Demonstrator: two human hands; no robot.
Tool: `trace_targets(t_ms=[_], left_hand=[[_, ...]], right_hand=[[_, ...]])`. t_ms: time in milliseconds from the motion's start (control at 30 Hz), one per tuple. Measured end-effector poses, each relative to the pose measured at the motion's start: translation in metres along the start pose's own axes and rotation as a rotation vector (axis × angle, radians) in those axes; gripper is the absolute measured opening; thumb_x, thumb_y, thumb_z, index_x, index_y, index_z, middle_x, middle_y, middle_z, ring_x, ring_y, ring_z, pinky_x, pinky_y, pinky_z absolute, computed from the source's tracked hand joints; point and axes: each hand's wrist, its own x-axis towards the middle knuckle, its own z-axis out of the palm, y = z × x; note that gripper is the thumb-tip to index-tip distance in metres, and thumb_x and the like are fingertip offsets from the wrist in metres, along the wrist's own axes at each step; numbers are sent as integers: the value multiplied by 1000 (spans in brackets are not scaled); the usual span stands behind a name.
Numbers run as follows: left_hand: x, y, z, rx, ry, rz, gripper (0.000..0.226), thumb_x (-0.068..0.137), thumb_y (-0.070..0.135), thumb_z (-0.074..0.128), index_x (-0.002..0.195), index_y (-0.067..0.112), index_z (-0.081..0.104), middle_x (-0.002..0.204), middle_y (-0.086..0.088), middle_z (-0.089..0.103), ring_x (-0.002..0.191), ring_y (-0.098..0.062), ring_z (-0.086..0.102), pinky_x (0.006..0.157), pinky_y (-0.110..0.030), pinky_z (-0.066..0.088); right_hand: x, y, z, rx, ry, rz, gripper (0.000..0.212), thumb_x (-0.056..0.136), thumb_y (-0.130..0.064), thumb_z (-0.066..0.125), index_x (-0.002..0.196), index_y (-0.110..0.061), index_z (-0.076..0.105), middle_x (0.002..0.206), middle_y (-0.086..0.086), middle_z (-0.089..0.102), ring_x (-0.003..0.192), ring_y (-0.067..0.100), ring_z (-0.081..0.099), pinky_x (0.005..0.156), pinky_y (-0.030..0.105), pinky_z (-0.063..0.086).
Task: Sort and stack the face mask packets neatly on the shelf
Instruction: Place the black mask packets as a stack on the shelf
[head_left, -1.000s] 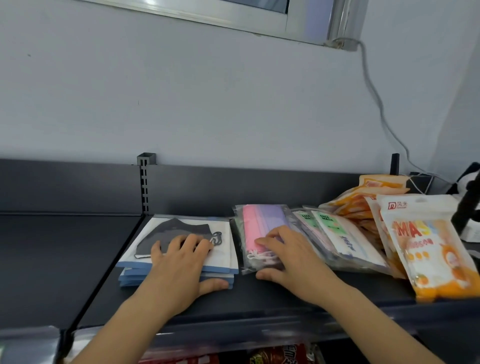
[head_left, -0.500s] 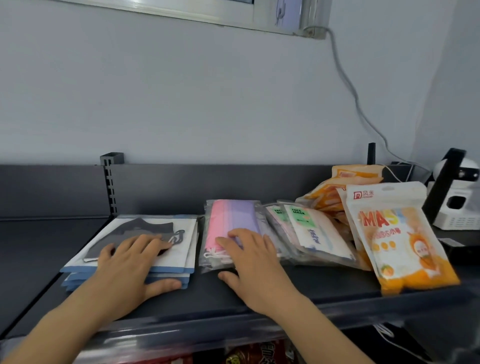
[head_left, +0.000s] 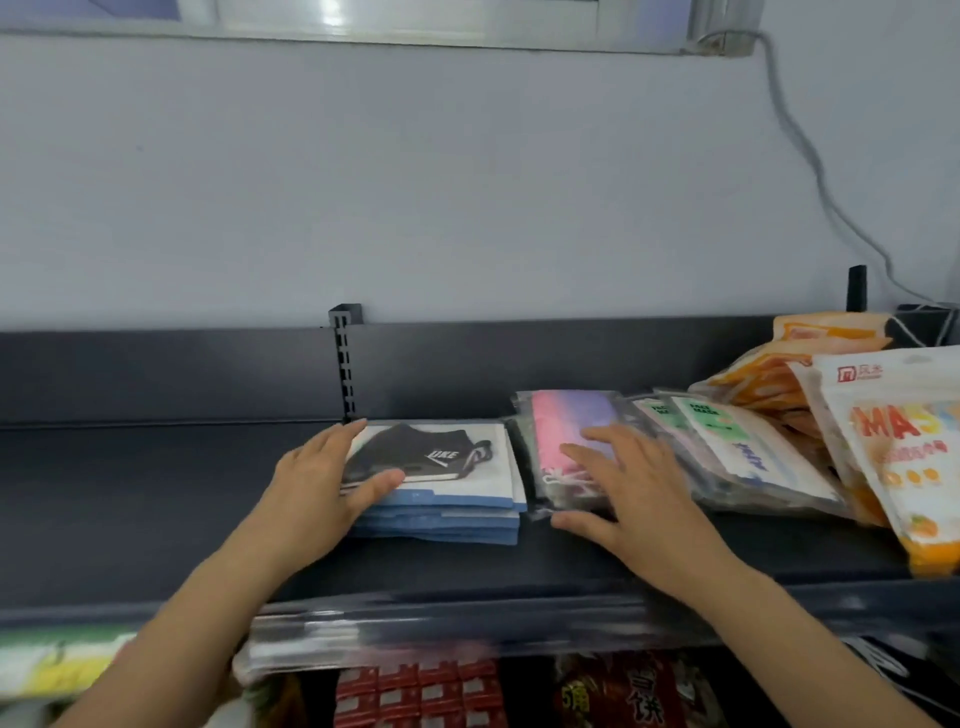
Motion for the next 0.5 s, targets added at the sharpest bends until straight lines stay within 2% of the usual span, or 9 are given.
trace_targets(t_ms=[67,100,133,200,267,300,333,400,500], left_hand=[[-2,-10,-7,-142,-102,-153,82,81,62,50,147,19,26,149,-3,37,133,-22,38,104,-29,31],[-2,-15,-7,-230,-159,-220,85,79,63,52,146,18,26,148,-3,38,131,-22,41,102,-29,33],[1,-21,-6,-292,-191,-274,91,75,67,52,147,17,27,146,-4,40,129,-22,43,103,-31,35],[9,-28,-2,-327,-205,-327,90,75,70,54,143,13,34,141,-6,47,122,-23,49,101,-35,40],[17,-29,1,-348,-207,-339,70,80,61,59,128,9,50,121,-5,59,102,-19,57,80,-28,47],[20,-26,1,-379,-218,-344,59,82,55,61,119,9,55,110,-4,62,92,-16,58,69,-25,45],[22,-23,-1,-417,-230,-346,52,83,49,63,114,8,58,103,-3,62,87,-15,58,64,-23,43],[25,-18,-1,-502,-253,-341,44,82,41,69,109,7,61,100,-5,65,88,-19,61,67,-26,47],[24,-12,-2,-622,-271,-374,39,81,29,73,108,6,57,101,-7,63,89,-20,60,67,-27,48]], right_hand=[[-1,-28,-3,161,158,40,61,80,-64,45,128,-26,52,123,-11,46,116,6,41,97,19,30],[-1,-44,-4,271,194,89,54,82,-58,49,125,-24,54,115,-13,50,107,3,47,90,16,34],[0,-60,-3,371,194,150,47,85,-50,54,124,-24,55,111,-14,52,101,1,50,87,15,38],[5,-81,5,491,89,260,45,88,-42,58,129,-25,50,120,-13,55,105,4,54,91,21,44],[13,-92,11,539,-37,330,48,89,-43,57,131,-25,46,131,-11,51,115,8,51,98,29,43],[18,-96,12,587,-68,361,41,89,-42,56,124,-24,46,129,-12,52,112,7,50,96,27,41],[22,-101,11,638,-84,391,31,90,-39,57,115,-26,44,121,-14,52,106,6,48,91,23,38],[28,-108,12,739,-93,450,29,91,-35,57,114,-32,40,107,-15,48,99,6,43,86,21,33],[33,-117,19,760,-60,507,36,90,-34,58,122,-26,43,116,-9,50,101,9,44,86,24,34]])
